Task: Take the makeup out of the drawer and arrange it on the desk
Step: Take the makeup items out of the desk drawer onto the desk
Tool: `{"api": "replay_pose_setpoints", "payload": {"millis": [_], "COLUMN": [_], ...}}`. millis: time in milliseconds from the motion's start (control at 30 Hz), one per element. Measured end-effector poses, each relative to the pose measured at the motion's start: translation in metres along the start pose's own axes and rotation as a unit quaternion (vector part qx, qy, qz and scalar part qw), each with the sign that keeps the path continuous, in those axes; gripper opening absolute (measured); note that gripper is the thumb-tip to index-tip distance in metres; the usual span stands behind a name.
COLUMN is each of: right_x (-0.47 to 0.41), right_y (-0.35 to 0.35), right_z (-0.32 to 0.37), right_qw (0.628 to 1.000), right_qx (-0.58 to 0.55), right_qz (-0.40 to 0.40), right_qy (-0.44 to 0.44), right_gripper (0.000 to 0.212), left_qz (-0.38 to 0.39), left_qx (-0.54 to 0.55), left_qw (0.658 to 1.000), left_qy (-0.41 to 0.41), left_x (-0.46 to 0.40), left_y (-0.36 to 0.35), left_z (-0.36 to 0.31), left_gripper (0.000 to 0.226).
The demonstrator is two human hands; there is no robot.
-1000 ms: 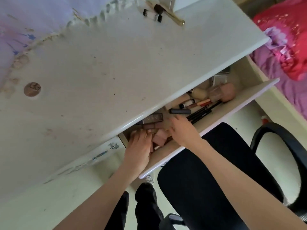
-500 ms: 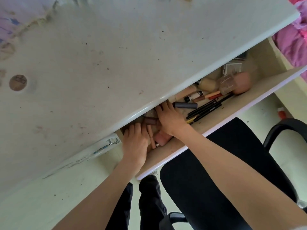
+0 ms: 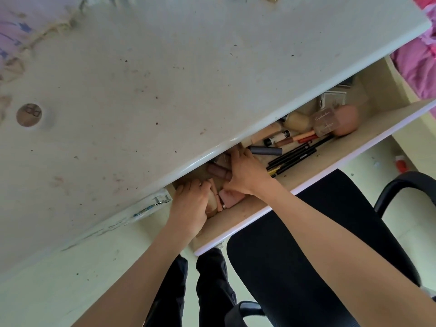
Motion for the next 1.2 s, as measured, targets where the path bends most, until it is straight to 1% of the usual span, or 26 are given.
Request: {"api": "replay_pose_setpoints", "payload": {"millis": [67,167,267,400,500,600,633,667,733,800,833,867,900,933,1000,1067,1133,1167,1200], "right_x": [0.007,0.023,0.042,0.079,0.108,0.131,0.134,0.135,0.129,0.120,0.113,0.106,0.096,0.085,0.061,0.037,0.016,0.007,-0.003], "right_y": [-0.001,0.003,0.013,0.029,0.035,0.039,0.040,0.043,0.054,0.074,0.086,0.098,0.110,0.120,0.140,0.155,0.167,0.174,0.180], "right_z": [-0.004,-0.009,-0.011,-0.021,-0.035,-0.040,-0.040,-0.038,-0.032,-0.024,-0.019,-0.014,-0.008,-0.004,0.003,0.006,0.009,0.011,0.012], "right_qw": [1.000,0.996,0.996,0.998,0.987,0.965,0.957,0.949,0.934,0.932,0.933,0.935,0.938,0.942,0.950,0.957,0.958,0.957,0.956], "right_qx": [0.019,0.077,0.082,-0.038,-0.142,-0.252,-0.279,-0.307,-0.352,-0.338,-0.317,-0.292,-0.266,-0.242,-0.199,-0.164,-0.146,-0.141,-0.138], "right_qz": [0.013,0.010,0.005,0.032,0.049,0.044,0.042,0.033,-0.021,-0.119,-0.164,-0.198,-0.221,-0.234,-0.239,-0.238,-0.244,-0.249,-0.255], "right_qy": [-0.010,-0.034,-0.043,-0.039,-0.060,-0.063,-0.062,-0.060,-0.052,-0.043,-0.037,-0.030,-0.021,-0.012,-0.005,-0.015,-0.030,-0.037,-0.042], "right_gripper": [0.074,0.066,0.063,0.058,0.049,0.045,0.047,0.052,0.062,0.067,0.067,0.067,0.065,0.064,0.061,0.056,0.054,0.053,0.052], "left_qz": [-0.005,-0.008,-0.004,-0.004,-0.005,-0.010,-0.024,-0.043,-0.080,-0.105,-0.111,-0.116,-0.124,-0.129,-0.131,-0.124,-0.117,-0.113,-0.112], "left_qx": [0.044,0.121,0.239,0.386,0.440,0.480,0.507,0.543,0.615,0.659,0.671,0.674,0.668,0.664,0.673,0.706,0.748,0.761,0.765], "left_qw": [0.999,0.992,0.970,0.922,0.898,0.877,0.861,0.838,0.784,0.744,0.730,0.726,0.729,0.731,0.721,0.691,0.649,0.635,0.630], "left_qy": [-0.010,-0.024,-0.030,-0.019,-0.027,-0.029,-0.022,-0.011,0.019,0.049,0.063,0.075,0.084,0.089,0.096,0.094,0.083,0.076,0.072], "left_x": [0.004,0.011,0.019,0.030,0.034,0.038,0.039,0.040,0.041,0.039,0.037,0.034,0.030,0.026,0.015,0.004,-0.006,-0.011,-0.016], "left_y": [0.003,0.007,0.017,0.041,0.062,0.078,0.082,0.086,0.090,0.093,0.096,0.100,0.105,0.110,0.119,0.126,0.132,0.135,0.138], "left_z": [-0.001,-0.001,-0.002,-0.001,0.005,0.010,0.014,0.018,0.027,0.038,0.044,0.049,0.055,0.061,0.070,0.078,0.084,0.087,0.090], "left_gripper": [0.045,0.038,0.037,0.037,0.035,0.032,0.030,0.028,0.024,0.022,0.022,0.022,0.022,0.022,0.024,0.030,0.037,0.038,0.038]}}
Point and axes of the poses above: each hand's wrist, its own x-axis away from the middle knuckle, its own y-axis out of the back of the hand, z = x × y, the point moved 7 cm from there along -x, towards the middle knuckle, and after that the axes turned 10 degrees about z, right-handed, at the moved point
